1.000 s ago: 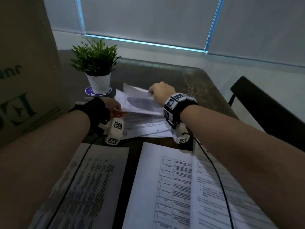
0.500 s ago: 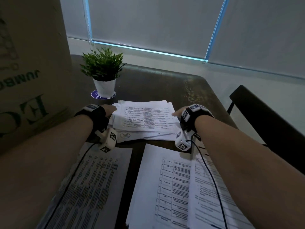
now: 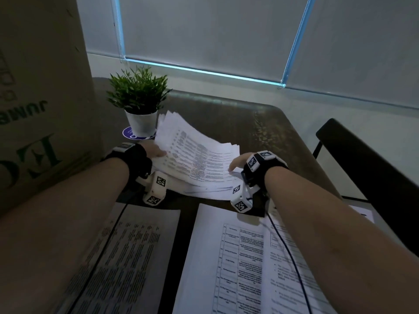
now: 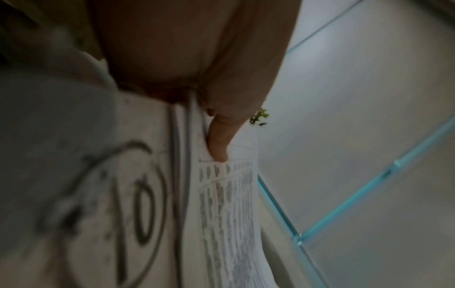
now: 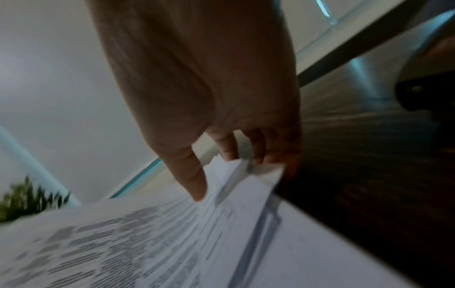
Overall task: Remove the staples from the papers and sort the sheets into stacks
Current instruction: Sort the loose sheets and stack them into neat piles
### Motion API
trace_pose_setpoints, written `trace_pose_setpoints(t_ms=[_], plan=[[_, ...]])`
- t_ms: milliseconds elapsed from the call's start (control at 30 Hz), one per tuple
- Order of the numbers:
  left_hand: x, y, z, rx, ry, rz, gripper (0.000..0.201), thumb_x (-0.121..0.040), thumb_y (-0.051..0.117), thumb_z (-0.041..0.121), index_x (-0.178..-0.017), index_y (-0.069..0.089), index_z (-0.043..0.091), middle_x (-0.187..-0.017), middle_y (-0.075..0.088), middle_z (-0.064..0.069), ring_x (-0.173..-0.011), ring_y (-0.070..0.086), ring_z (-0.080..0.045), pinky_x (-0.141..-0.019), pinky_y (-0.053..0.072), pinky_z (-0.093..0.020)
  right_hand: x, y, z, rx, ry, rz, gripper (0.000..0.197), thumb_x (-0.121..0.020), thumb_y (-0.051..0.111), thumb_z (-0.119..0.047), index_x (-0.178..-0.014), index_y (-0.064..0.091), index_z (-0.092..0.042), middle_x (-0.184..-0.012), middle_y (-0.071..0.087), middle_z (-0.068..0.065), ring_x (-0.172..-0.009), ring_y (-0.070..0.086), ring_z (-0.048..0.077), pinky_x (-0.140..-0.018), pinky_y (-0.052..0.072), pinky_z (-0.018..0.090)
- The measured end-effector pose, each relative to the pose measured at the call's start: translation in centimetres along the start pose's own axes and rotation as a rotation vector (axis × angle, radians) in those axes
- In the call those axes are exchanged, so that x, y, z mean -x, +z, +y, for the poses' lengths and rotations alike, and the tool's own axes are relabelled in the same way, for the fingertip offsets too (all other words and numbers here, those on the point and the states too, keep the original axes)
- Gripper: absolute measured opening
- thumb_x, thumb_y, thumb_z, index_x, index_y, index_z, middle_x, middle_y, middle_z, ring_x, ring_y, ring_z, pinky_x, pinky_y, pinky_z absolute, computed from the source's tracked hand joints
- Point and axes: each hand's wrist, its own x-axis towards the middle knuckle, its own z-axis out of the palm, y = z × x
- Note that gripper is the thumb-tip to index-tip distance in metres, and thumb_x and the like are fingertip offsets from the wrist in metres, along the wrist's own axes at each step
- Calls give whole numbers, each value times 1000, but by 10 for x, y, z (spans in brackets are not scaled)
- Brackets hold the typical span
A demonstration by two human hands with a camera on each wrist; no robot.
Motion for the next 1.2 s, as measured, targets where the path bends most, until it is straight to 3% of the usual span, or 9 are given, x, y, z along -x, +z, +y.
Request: trace_pose_setpoints(t_ms=[200,333,500,600,767,900,1000,1100,1200], plan=[[-7,-17,-12,634,49,157,54,-89,62,22,-134,43,0,-136,48,-24,-122,50,-38,-103,41,-51,-5,-18,-5,-436,110,145,94,-71,52,-84,-138,53,-19,-141,52,13,-122,56,36,-107,42,45],[38,-1,23,1184,98,-82,29,-87,52,-8,-115,56,0,-123,57,-26,-108,58,-37,-92,46,-53,13,1,-38,-1015,-24,-282,80,-79,68,-63,-139,36,-21,-131,55,28,-111,61,41,-89,54,49],[85,21,47,1143,233,-365,28,-90,45,-11,-110,62,-3,-109,66,-17,-94,66,-25,-86,55,-34,2,-10,-40,-821,-99,-49,48,-70,75,-24,-113,66,-4,-112,70,22,-90,73,33,-80,60,50],[73,-11,35,1317,212,-202,24,-91,48,5,-78,67,11,-78,67,-8,-62,66,-20,-59,54,-28,-1,-33,-25,-736,-186,56,49,-65,77,-27,-109,66,-10,-129,63,16,-114,64,32,-98,52,50],[59,-43,36,909,356,-70,20,-91,53,7,-106,65,16,-100,64,-7,-84,61,-23,-73,50,-35,15,-60,-10,-778,-303,246,56,-65,82,-14,-115,66,4,-109,71,22,-100,68,39,-94,52,57],[60,-37,55,968,379,186,35,-90,53,9,-124,52,5,-110,60,-8,-100,57,-27,-81,45,-35,43,-49,-19,-918,-501,34,69,-62,88,-15,-125,62,-2,-118,67,24,-108,64,44,-95,49,62],[62,-27,47,964,406,382,53,-80,54,19,-129,46,1,-112,52,-6,-101,50,-22,-81,39,-33,54,-38,-17,-879,-511,-99,46,-79,76,-4,-122,62,-3,-110,72,14,-100,70,28,-91,56,46],[69,-11,48,786,492,458,59,-69,45,28,-120,46,-2,-99,47,-7,-91,48,-23,-76,37,-33,54,-22,-24,-867,-476,-52,41,-75,84,-17,-113,69,-10,-102,75,2,-99,70,20,-93,53,39],[77,-17,75,868,648,570,21,-83,51,21,-98,48,6,-84,48,-2,-76,49,-8,-72,38,-27,48,-18,-47,-993,-483,90,63,-56,94,-25,-111,71,-5,-99,75,7,-103,68,29,-94,52,40]])
